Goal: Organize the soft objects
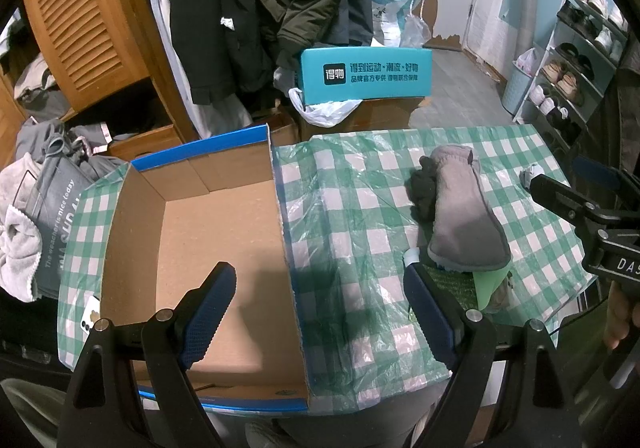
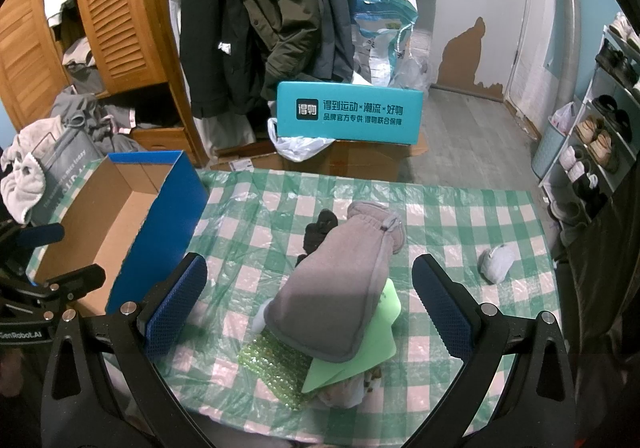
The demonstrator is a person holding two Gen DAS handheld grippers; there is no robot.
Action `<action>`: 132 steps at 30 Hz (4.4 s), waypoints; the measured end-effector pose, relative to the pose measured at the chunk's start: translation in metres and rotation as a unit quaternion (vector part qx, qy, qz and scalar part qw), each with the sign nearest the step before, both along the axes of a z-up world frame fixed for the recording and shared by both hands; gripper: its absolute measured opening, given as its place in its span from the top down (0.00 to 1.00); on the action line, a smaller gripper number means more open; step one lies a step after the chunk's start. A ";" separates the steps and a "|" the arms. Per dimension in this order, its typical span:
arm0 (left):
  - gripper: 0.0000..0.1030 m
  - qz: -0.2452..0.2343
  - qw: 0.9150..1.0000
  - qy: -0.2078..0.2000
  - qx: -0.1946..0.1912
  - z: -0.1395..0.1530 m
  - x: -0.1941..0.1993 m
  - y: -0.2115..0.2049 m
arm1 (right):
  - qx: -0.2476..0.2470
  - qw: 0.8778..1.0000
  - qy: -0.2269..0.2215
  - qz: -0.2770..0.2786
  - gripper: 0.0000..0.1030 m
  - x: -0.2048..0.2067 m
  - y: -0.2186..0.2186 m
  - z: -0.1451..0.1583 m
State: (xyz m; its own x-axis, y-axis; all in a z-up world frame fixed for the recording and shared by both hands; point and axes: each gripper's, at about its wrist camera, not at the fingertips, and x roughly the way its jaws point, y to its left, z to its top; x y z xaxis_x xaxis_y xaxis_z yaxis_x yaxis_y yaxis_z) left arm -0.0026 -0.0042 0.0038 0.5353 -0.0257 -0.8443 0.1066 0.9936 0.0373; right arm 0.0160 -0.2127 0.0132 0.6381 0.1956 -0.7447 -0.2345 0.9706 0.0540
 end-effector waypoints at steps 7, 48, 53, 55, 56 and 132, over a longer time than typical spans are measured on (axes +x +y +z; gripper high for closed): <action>0.16 0.000 1.000 0.000 0.001 -0.001 -0.001 -0.002 | 0.000 1.000 0.000 -0.001 0.02 0.000 -0.001 0.000; 0.16 -0.014 0.998 0.064 -0.021 -0.026 0.008 -0.045 | -0.006 0.999 0.015 -0.051 0.02 0.004 -0.056 -0.013; 0.15 -0.025 0.996 0.085 -0.017 -0.033 0.025 -0.057 | -0.016 0.997 0.035 -0.074 0.02 0.013 -0.081 -0.018; 0.15 -0.030 0.995 0.094 -0.019 -0.036 0.032 -0.063 | -0.023 0.995 0.048 -0.083 0.02 0.018 -0.092 -0.021; 0.16 -0.033 0.994 0.098 -0.019 -0.036 0.036 -0.067 | -0.025 0.995 0.053 -0.086 0.02 0.021 -0.098 -0.021; 0.81 -0.113 0.959 0.230 -0.123 -0.128 0.141 -0.146 | 0.024 0.958 0.261 -0.119 0.74 0.123 -0.189 -0.134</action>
